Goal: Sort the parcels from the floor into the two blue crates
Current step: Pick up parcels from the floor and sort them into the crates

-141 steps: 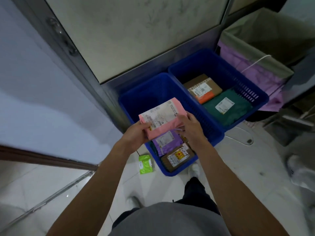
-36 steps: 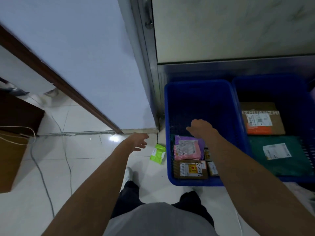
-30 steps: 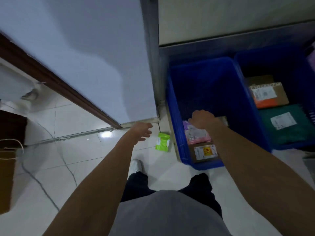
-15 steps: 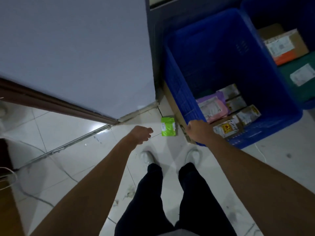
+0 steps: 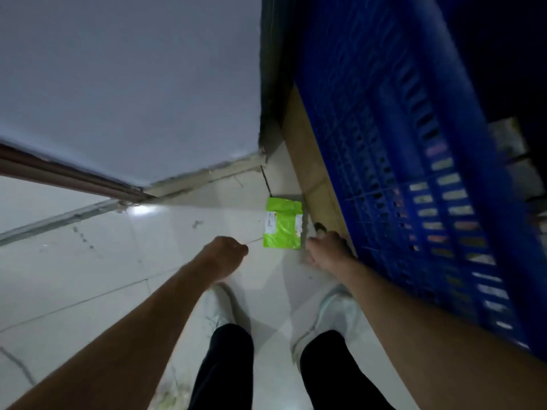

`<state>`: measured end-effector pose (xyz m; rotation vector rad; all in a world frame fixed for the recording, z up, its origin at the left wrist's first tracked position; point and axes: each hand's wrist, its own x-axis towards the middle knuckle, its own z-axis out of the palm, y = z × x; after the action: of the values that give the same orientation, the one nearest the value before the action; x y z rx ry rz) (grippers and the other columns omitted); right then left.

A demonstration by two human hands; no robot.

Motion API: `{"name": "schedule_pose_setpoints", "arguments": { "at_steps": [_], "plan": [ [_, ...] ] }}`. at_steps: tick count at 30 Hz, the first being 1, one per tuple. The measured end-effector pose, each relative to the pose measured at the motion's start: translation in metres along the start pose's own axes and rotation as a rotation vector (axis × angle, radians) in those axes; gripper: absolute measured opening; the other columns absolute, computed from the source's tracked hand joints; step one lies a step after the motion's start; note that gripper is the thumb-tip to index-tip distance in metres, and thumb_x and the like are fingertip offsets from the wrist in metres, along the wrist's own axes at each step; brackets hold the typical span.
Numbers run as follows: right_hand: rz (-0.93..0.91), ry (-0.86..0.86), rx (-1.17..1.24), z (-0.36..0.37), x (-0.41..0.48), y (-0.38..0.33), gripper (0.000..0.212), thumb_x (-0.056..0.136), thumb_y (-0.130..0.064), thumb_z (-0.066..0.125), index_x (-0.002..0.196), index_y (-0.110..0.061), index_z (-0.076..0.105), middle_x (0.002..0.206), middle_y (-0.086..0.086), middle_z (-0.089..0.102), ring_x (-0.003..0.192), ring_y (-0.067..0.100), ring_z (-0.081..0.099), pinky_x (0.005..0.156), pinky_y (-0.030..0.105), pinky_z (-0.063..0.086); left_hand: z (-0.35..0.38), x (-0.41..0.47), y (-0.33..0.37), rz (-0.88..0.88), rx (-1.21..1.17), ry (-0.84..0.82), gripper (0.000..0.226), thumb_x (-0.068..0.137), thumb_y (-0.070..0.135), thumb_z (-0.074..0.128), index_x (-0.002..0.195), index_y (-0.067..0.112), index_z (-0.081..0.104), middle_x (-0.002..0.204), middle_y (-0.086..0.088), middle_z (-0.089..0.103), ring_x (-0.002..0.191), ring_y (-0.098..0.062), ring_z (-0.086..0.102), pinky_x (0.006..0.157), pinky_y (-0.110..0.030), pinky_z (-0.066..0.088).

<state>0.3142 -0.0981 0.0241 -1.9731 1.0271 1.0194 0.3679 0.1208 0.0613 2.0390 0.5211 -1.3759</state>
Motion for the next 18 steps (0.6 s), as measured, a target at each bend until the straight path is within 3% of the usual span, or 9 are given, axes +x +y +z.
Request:
{"name": "schedule_pose_setpoints", "arguments": {
  "at_steps": [2, 5, 6, 9, 12, 15, 18],
  "plan": [
    [-0.006, 0.011, -0.017, 0.025, 0.039, 0.012, 0.044, 0.076, -0.041, 0.046, 0.091, -0.006, 0.068, 0.099, 0.019, 0.073, 0.092, 0.036, 0.070, 0.079, 0.036, 0.057, 0.021, 0.060, -0.020, 0.013, -0.053, -0.002, 0.039, 0.060, 0.039, 0.059, 0.081, 0.009, 0.073, 0.101, -0.018, 0.074, 0.102, -0.036, 0.069, 0.098, -0.045, 0.053],
    [-0.016, 0.095, -0.018, 0.056, 0.093, 0.020, 0.029, 0.083, -0.039, 0.054, 0.082, -0.010, 0.059, 0.104, 0.019, 0.074, 0.096, 0.036, 0.070, 0.080, 0.038, 0.056, 0.058, 0.151, -0.047, 0.033, -0.065, -0.031, 0.051, 0.058, 0.037, 0.055, 0.090, 0.001, 0.072, 0.101, -0.023, 0.073, 0.101, -0.040, 0.069, 0.095, -0.049, 0.055],
    [-0.007, 0.114, -0.041, 0.065, 0.110, 0.023, 0.028, 0.088, -0.037, 0.056, 0.087, -0.009, 0.060, 0.108, 0.017, 0.072, 0.101, 0.035, 0.069, 0.081, 0.035, 0.053, 0.066, 0.172, -0.051, 0.049, -0.068, -0.030, 0.054, 0.059, 0.038, 0.055, 0.093, -0.001, 0.072, 0.103, -0.023, 0.073, 0.101, -0.040, 0.069, 0.095, -0.049, 0.055],
    [0.014, 0.192, -0.100, 0.091, 0.159, 0.028, 0.043, 0.091, -0.036, 0.057, 0.121, -0.006, 0.061, 0.123, 0.020, 0.065, 0.112, 0.037, 0.062, 0.086, 0.036, 0.049, 0.086, 0.193, -0.044, 0.050, -0.043, 0.009, 0.038, 0.079, 0.033, 0.059, 0.092, -0.001, 0.068, 0.099, -0.019, 0.071, 0.096, -0.036, 0.068, 0.086, -0.037, 0.056],
    [-0.005, 0.259, -0.099, 0.112, 0.196, 0.036, 0.051, 0.089, -0.037, 0.061, 0.126, -0.001, 0.056, 0.130, 0.022, 0.060, 0.120, 0.038, 0.057, 0.091, 0.038, 0.046, 0.110, 0.219, -0.043, 0.083, -0.003, 0.063, 0.030, 0.091, 0.027, 0.054, 0.095, -0.002, 0.064, 0.102, -0.025, 0.069, 0.099, -0.038, 0.066, 0.065, -0.031, 0.041],
    [0.021, 0.272, -0.026, 0.124, 0.222, 0.043, 0.063, 0.090, -0.035, 0.067, 0.135, 0.003, 0.045, 0.139, 0.023, 0.051, 0.128, 0.037, 0.051, 0.093, 0.035, 0.042, 0.120, 0.244, -0.045, 0.116, -0.009, 0.035, 0.038, 0.087, 0.028, 0.055, 0.109, -0.001, 0.065, 0.110, -0.024, 0.069, 0.105, -0.038, 0.065, 0.074, -0.036, 0.051],
    [0.065, 0.257, 0.122, 0.127, 0.232, 0.046, 0.057, 0.090, -0.028, 0.070, 0.132, 0.003, 0.047, 0.129, 0.018, 0.059, 0.114, 0.032, 0.060, 0.076, 0.028, 0.037, 0.122, 0.257, -0.043, 0.138, -0.094, 0.026, 0.054, 0.072, 0.036, 0.051, 0.115, 0.010, 0.069, 0.113, -0.017, 0.070, 0.107, -0.035, 0.066, 0.086, -0.038, 0.054]
  ]
}}
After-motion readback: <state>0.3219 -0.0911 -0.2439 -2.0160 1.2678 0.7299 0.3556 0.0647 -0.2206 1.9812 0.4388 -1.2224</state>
